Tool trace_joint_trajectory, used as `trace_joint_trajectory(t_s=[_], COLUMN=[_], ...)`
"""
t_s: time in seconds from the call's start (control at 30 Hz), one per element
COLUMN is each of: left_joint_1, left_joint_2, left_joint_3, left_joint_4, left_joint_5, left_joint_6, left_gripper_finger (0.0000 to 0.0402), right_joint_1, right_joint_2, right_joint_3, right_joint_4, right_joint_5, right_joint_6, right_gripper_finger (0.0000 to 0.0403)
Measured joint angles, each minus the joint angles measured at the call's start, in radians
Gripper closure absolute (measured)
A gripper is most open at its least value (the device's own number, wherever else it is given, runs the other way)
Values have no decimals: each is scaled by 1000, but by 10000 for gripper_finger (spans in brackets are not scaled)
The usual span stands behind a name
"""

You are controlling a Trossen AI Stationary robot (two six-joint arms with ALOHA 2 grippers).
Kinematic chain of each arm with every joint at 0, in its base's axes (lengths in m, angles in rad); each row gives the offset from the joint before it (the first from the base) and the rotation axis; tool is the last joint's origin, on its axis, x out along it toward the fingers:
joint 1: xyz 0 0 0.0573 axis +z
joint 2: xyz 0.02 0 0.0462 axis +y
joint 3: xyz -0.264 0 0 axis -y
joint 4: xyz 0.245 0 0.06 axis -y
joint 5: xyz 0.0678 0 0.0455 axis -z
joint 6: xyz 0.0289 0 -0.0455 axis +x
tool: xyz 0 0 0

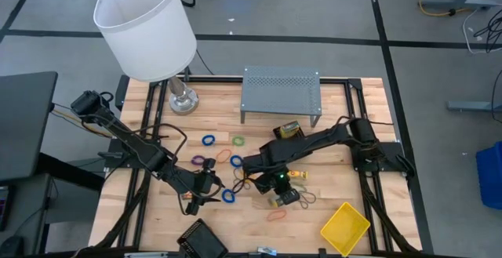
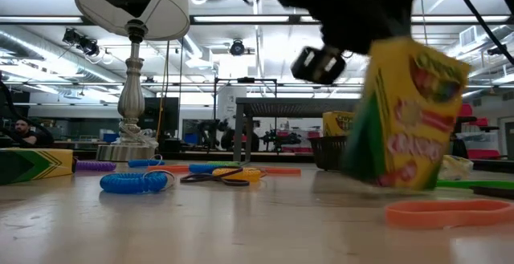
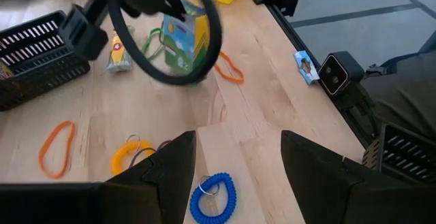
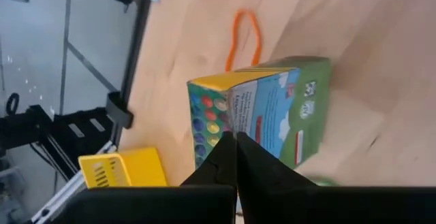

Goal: Pick & Place Office Desk Supplies
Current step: Put the yellow crayon box into the top black bin

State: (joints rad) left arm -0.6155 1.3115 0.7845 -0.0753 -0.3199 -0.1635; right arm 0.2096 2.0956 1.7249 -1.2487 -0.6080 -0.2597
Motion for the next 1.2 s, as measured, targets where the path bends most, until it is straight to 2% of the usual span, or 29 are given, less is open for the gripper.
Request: trace_joint_trajectory(t_s=[0.2, 0.43, 0.93, 1.1, 1.2], left_joint_1=[0, 1, 1, 0, 0], left_joint_2=[0, 0, 0, 0, 0], left_joint_3=[0, 0, 0, 0, 0], left_joint_4=[4, 7, 10, 10, 10], left_joint_5=[0, -1, 0, 6, 6], left_joint_6=[0, 0, 0, 0, 0], left_gripper_finger=[182, 182, 182, 182, 182], right_joint_1=[0, -3, 1, 8, 15], right_joint_2=[-2, -2, -4, -4, -6], right_joint_3=[-56, -60, 18, 18, 19], right_joint_4=[19, 35, 15, 15, 15], right_joint_5=[-33, -23, 202, 222, 282], right_joint_6=[1, 2, 53, 65, 71], right_gripper_finger=[403, 403, 403, 403, 402])
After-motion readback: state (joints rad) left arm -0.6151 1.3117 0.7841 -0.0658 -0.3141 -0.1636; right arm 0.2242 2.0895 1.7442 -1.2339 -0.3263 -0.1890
